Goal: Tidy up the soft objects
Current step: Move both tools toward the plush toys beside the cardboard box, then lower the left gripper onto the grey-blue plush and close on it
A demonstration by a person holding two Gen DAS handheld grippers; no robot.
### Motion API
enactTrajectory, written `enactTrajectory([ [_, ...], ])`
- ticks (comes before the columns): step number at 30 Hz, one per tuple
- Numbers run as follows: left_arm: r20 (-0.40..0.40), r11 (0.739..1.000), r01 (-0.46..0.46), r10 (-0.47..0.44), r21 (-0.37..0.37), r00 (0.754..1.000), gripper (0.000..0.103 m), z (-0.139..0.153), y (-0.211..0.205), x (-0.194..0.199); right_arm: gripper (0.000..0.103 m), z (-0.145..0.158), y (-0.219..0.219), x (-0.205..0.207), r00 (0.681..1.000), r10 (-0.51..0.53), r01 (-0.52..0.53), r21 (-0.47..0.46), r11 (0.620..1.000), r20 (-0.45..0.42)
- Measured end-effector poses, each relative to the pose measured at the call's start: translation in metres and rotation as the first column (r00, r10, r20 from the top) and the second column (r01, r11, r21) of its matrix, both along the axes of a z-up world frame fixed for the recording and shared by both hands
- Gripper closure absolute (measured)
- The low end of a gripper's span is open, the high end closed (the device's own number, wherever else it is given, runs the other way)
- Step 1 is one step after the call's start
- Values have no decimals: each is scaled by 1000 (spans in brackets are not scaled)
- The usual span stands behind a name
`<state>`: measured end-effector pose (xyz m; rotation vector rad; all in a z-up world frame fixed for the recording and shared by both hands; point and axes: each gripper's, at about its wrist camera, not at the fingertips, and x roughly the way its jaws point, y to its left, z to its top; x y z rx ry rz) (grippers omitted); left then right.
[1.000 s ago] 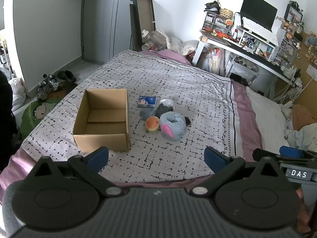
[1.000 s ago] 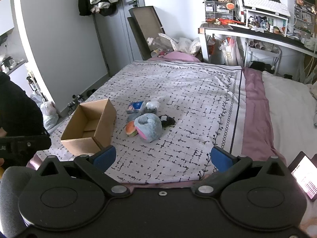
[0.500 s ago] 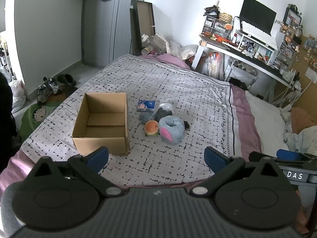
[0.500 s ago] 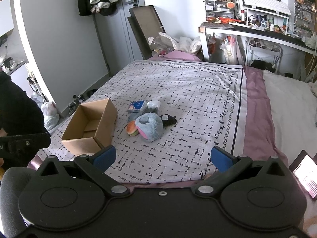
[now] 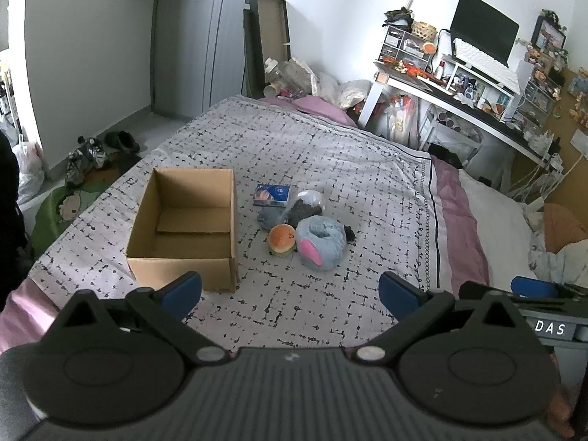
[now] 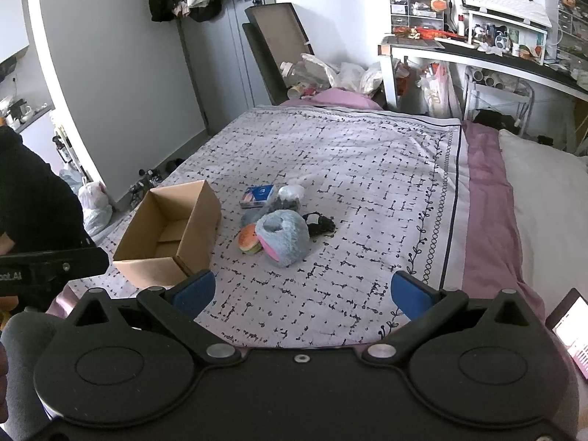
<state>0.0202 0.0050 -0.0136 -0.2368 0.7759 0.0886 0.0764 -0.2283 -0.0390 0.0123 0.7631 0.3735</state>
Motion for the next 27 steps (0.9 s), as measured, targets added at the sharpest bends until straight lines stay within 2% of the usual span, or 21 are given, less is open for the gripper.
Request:
enactTrajectory([
  [5, -23, 1000, 4, -5, -31, 1000, 1, -6, 5, 17, 0, -4, 3, 19, 1000, -15, 15, 0, 1000, -25],
  [12, -16, 1000, 5, -6, -26, 1000, 1, -16, 11, 40, 0, -15, 7, 47, 998, -29, 30, 11, 999, -60],
  [16, -39, 997, 4, -7, -80, 999, 1, -25, 16, 58, 0, -19, 6, 62, 997, -42, 44, 31, 999, -71],
  [24, -43, 993, 4, -9, -115, 999, 1, -36, 19, 85, 0, -23, 6, 97, 996, -51, 56, 63, 996, -79],
  [27, -54, 995, 2, -8, -105, 998, 1, -41, 21, 97, 0, -26, 7, 112, 994, -55, 62, 70, 996, -94],
])
